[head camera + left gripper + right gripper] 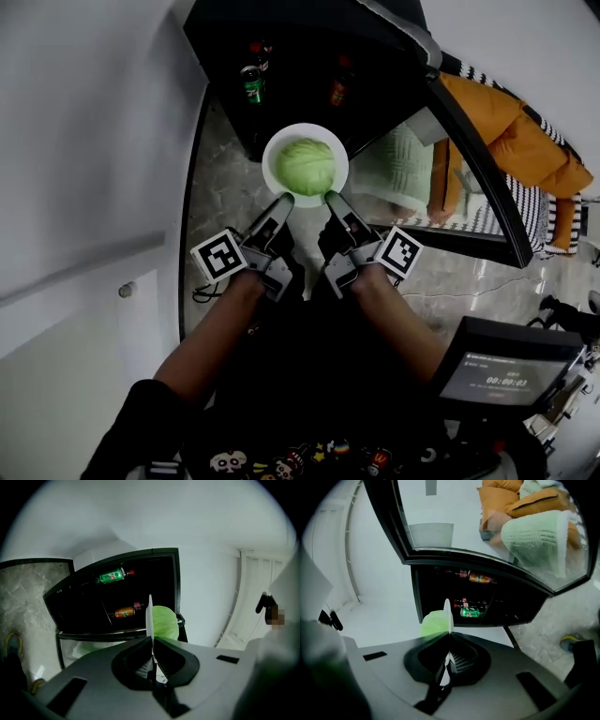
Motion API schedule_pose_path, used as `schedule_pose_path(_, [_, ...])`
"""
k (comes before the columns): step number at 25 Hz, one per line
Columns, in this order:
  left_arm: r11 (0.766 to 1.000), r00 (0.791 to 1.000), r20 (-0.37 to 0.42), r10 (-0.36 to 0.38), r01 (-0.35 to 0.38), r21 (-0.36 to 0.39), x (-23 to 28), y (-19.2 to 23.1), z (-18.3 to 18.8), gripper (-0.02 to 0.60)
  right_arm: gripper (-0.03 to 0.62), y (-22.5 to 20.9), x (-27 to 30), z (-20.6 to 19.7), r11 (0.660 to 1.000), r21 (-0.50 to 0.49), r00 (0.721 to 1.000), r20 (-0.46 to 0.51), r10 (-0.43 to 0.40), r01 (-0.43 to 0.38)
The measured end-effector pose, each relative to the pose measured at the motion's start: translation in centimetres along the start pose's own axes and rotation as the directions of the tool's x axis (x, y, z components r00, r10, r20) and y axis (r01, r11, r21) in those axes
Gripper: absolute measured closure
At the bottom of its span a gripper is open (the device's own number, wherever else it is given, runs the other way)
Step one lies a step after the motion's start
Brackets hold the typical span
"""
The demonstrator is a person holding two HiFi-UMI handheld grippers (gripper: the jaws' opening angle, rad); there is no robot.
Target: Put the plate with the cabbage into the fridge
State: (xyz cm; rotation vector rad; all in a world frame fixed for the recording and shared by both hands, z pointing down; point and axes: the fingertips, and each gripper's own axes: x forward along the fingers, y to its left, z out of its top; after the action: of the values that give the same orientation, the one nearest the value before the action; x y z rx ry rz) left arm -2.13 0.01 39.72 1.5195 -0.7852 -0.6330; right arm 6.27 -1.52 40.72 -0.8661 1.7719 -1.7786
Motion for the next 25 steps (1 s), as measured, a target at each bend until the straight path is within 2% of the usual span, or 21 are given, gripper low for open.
schedule_pose_path(4, [0.999,0.999,0.004,0.035,-0.035,-0.004,0.8,0.3,-0.1,0.568,0.582,-0.5,0.2,0.8,1.0,0.029,1.0,-0.011,-0.008,0.008])
schedule_pose_path(7, [0.997,0.997,-0.008,0.072,-0.073,-0.017,0.0,0.4,-0.1,0.568,0.582,-0.5,0.0,-0.2,0.997,0.071,1.0,-0.007,-0.009,0.009])
schedule_pose_path(14, [0.999,0.999,0.002,0.049,-0.049,0.005,-0.4,0.3,-0.2,0.568,0.582,0.0,-0.4,0.0,1.0,-0.002,1.0,-0.016,-0.005,0.005])
schedule_pose_path(25, [0.999,0.999,0.037,-0.003,0.001,0.047,0.0,-0.1,0.1,0.568,0.582,0.4,0.1,0.3,0.998,-0.051,0.999,-0.003,0.037,-0.037])
